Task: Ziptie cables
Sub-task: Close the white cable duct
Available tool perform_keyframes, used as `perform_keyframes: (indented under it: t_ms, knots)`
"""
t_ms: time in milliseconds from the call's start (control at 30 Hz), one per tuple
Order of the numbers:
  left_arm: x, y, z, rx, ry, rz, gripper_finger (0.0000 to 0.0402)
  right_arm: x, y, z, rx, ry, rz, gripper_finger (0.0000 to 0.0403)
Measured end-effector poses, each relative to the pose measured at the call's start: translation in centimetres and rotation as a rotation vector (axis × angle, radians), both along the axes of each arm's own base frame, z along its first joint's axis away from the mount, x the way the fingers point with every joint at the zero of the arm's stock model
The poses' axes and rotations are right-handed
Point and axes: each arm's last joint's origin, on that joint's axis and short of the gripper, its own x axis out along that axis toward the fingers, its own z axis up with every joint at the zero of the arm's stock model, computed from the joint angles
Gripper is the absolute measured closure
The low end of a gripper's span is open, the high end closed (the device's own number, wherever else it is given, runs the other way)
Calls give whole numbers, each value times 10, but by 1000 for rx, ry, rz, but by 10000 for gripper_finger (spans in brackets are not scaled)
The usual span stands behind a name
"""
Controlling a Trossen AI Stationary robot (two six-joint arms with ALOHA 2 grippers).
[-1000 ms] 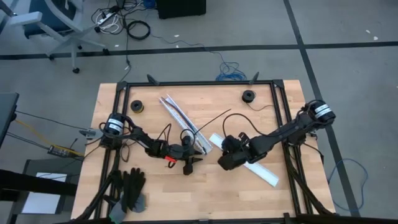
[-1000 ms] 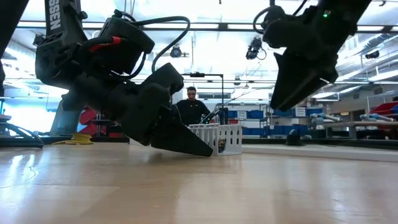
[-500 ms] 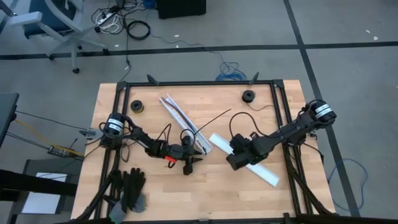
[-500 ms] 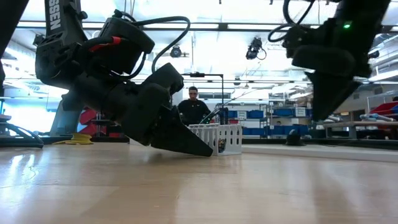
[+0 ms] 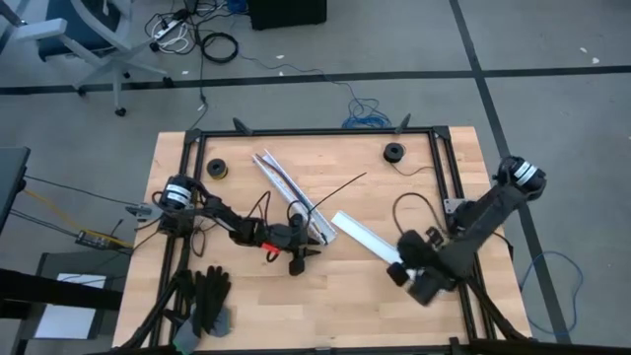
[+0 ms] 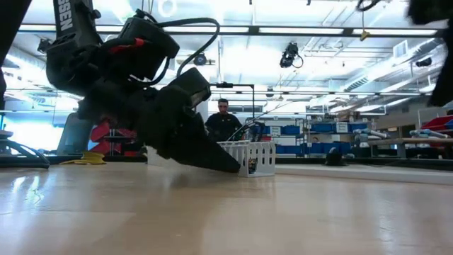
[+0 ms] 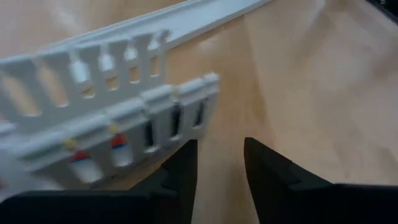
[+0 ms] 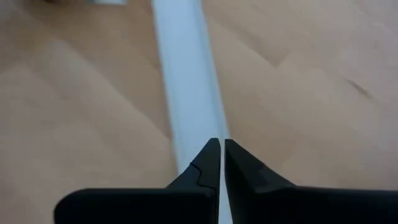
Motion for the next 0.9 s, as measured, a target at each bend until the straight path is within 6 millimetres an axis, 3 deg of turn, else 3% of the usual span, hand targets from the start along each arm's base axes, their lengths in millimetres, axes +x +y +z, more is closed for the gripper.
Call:
perform_keyframes:
  t_ms: [167, 333, 600, 900]
  knots:
    - [-7, 8, 13, 17, 103, 17, 296, -39, 5, -1, 21, -149, 7, 399]
    - [-18, 12, 36, 55, 167, 17, 296, -58, 3, -22, 82, -165, -73, 397]
    - [-38, 19, 69, 138, 225, 115, 296, -54, 8, -52, 183, -343, 8, 375]
    - [-42, 20, 71, 128, 250, 146, 296, -40, 12, -55, 193, -325, 148, 243]
